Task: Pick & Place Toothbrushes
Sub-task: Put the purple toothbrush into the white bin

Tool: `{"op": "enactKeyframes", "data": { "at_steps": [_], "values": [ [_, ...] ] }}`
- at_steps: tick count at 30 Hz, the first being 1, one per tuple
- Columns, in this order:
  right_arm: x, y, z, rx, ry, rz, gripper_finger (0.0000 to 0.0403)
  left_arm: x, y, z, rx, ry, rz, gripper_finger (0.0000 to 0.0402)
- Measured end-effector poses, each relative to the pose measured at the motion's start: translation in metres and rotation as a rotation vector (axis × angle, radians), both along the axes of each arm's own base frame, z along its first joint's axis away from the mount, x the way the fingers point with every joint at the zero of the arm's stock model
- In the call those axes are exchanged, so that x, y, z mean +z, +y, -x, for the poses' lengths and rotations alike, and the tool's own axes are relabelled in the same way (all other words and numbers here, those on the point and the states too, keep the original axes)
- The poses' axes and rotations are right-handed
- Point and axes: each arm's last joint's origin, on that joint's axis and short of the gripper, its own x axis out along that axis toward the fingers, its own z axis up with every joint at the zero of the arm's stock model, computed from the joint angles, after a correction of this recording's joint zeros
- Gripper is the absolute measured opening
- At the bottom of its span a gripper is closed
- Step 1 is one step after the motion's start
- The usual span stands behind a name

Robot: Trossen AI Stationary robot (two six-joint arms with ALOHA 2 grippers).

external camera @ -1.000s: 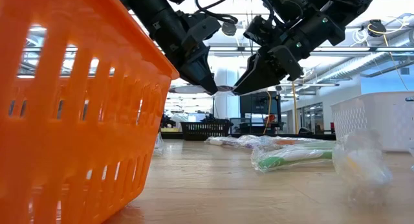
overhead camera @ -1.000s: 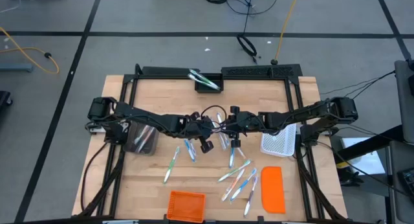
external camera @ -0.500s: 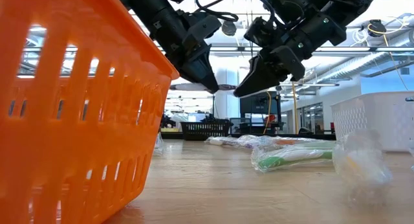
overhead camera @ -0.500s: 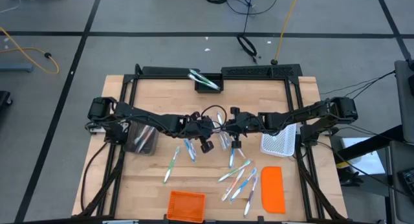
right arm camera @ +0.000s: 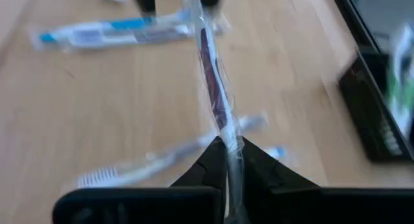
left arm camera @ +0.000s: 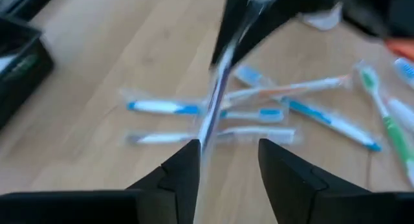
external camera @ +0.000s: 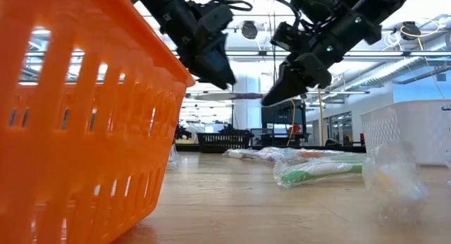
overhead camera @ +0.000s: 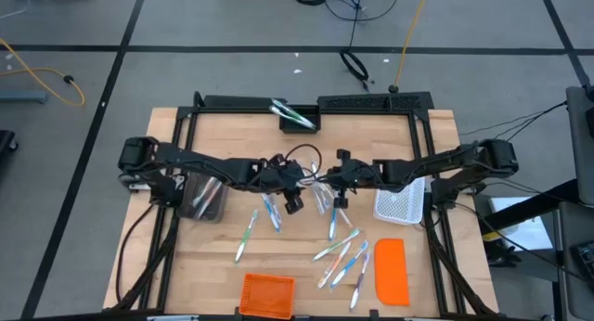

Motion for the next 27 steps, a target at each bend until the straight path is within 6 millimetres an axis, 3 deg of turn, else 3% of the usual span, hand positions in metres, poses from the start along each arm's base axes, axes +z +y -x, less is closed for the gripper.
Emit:
{"op": "enactKeyframes", "data": {
  "at_steps": [7,19,27],
  "values": [
    [0.022,0.005,0.030,-0.092,0.055,-0.029,0.0009,0.025,0.005,0.015,0.057,-0.033,-0.062,0.0165],
    [0.054,0.023,0.114,-0.345,0.144,-0.094,0.0009,0.021,0.004,0.015,0.051,-0.019,-0.064,0.0166],
    [0.057,0.029,0.161,-0.480,0.223,-0.226,0.0009,0.022,-0.004,0.015,0.029,-0.022,-0.063,0.0166]
  ]
}}
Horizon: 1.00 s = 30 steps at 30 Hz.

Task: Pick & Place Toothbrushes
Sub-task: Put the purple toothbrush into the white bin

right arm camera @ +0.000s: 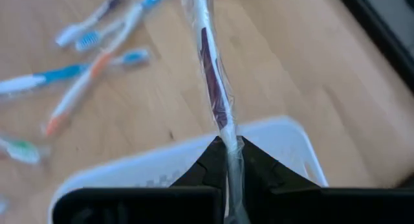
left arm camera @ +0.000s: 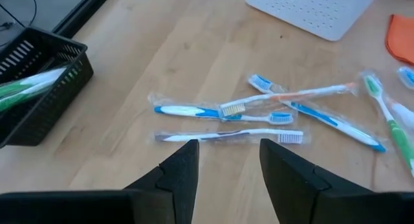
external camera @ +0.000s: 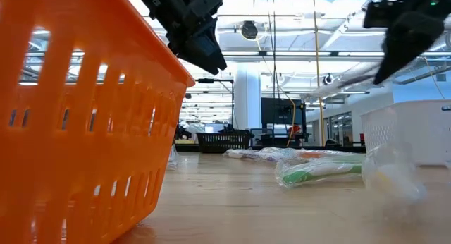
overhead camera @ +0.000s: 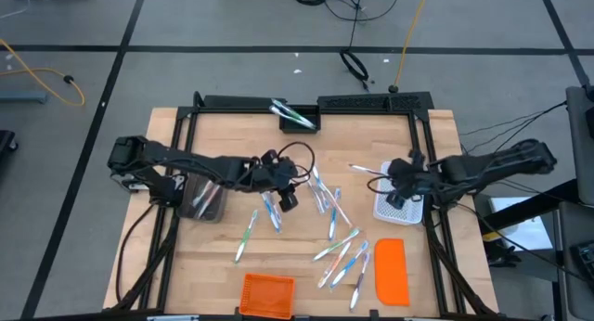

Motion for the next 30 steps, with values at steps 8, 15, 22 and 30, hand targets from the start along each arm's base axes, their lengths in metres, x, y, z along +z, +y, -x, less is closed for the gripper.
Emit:
{"op": "enactKeyframes", "data": {
  "at_steps": [8,15,22,30],
  "values": [
    [0.000,0.008,0.022,-0.026,0.023,-0.122,0.0009,0.000,-0.004,0.000,-0.011,-0.001,0.001,0.0166],
    [-0.003,0.014,0.040,-0.052,0.112,-0.182,0.0009,0.000,-0.004,0.000,-0.011,-0.001,0.001,0.0166],
    [0.003,0.018,0.053,-0.041,0.093,-0.260,0.0009,0.000,-0.004,0.000,-0.012,0.000,-0.001,0.0166],
    [0.024,0.018,0.068,-0.007,0.171,-0.338,0.0009,0.000,-0.004,0.000,-0.013,0.000,-0.001,0.0166]
  ]
}}
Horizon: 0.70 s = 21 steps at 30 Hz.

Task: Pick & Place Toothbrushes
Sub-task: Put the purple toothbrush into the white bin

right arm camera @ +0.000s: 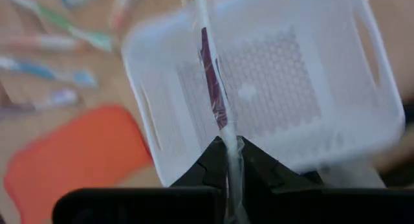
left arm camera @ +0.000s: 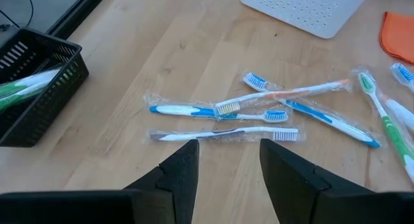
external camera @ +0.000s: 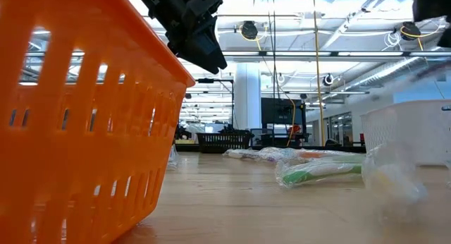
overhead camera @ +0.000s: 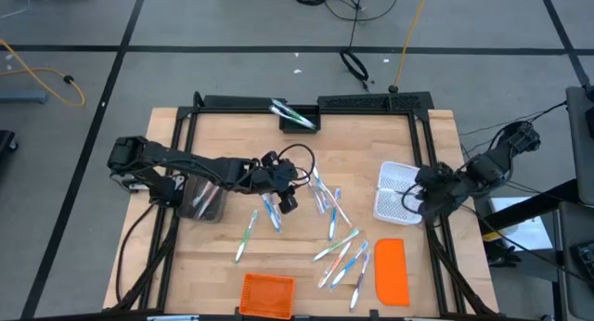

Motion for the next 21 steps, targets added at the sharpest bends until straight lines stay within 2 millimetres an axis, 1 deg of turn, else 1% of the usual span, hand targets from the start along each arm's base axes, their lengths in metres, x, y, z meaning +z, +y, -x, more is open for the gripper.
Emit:
{"op": "enactKeyframes", "data": {
  "at_steps": [2,5,10,13,17,21],
  "values": [
    [0.001,-0.001,0.005,-0.009,0.054,-0.023,0.0009,-0.001,0.000,0.001,-0.001,0.008,-0.001,0.0166],
    [0.003,-0.002,0.009,-0.024,0.074,-0.069,0.0009,-0.001,0.000,0.000,-0.004,0.007,-0.004,0.0166],
    [0.005,-0.002,0.012,-0.053,0.074,-0.108,0.0009,-0.001,0.000,0.000,-0.005,0.006,-0.005,0.0166],
    [0.004,0.000,0.009,-0.060,0.074,-0.109,0.0009,-0.001,0.000,0.000,-0.005,0.007,-0.005,0.0166],
    [-0.005,0.002,0.006,-0.071,0.107,-0.084,0.0012,-0.001,0.000,0.000,-0.005,0.007,-0.005,0.0166],
    [-0.018,0.003,0.005,-0.099,0.148,-0.053,0.0043,-0.001,0.000,0.000,-0.014,0.011,-0.015,0.0166]
  ]
}}
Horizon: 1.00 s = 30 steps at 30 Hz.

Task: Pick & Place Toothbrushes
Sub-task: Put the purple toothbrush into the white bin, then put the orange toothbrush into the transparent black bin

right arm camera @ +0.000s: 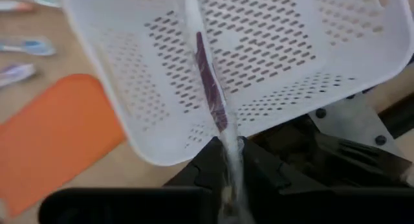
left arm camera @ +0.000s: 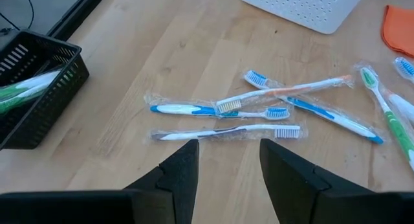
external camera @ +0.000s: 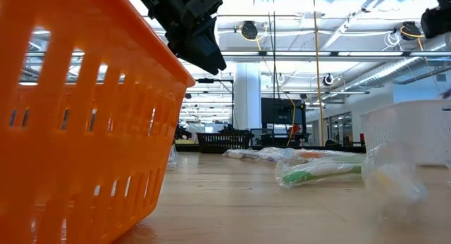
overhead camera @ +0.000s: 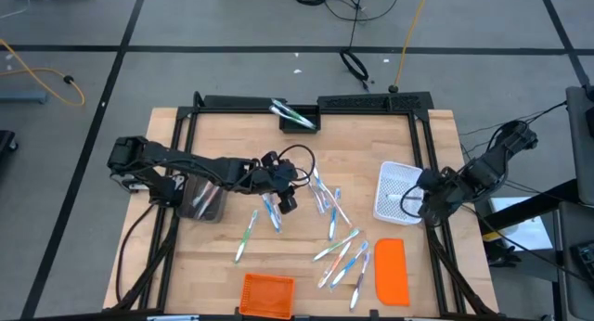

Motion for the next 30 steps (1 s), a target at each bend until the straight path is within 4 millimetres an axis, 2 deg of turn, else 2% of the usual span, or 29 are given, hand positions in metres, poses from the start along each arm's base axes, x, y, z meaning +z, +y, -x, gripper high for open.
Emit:
{"op": "enactKeyframes", "data": {
  "at_steps": [4,16,25,30],
  "values": [
    [-0.007,0.003,-0.003,0.002,-0.014,-0.011,0.0077,0.000,0.000,0.000,-0.001,0.001,-0.002,0.0166],
    [-0.006,0.005,-0.008,0.048,-0.078,-0.017,0.0164,0.000,0.001,0.000,0.000,-0.004,-0.002,0.0166],
    [0.004,0.000,-0.004,0.036,-0.059,0.011,0.0151,0.000,0.000,0.000,-0.001,-0.005,-0.002,0.0166],
    [0.015,0.002,-0.012,0.059,-0.196,0.012,0.0144,0.000,0.000,0.000,-0.001,-0.006,-0.002,0.0166]
  ]
}}
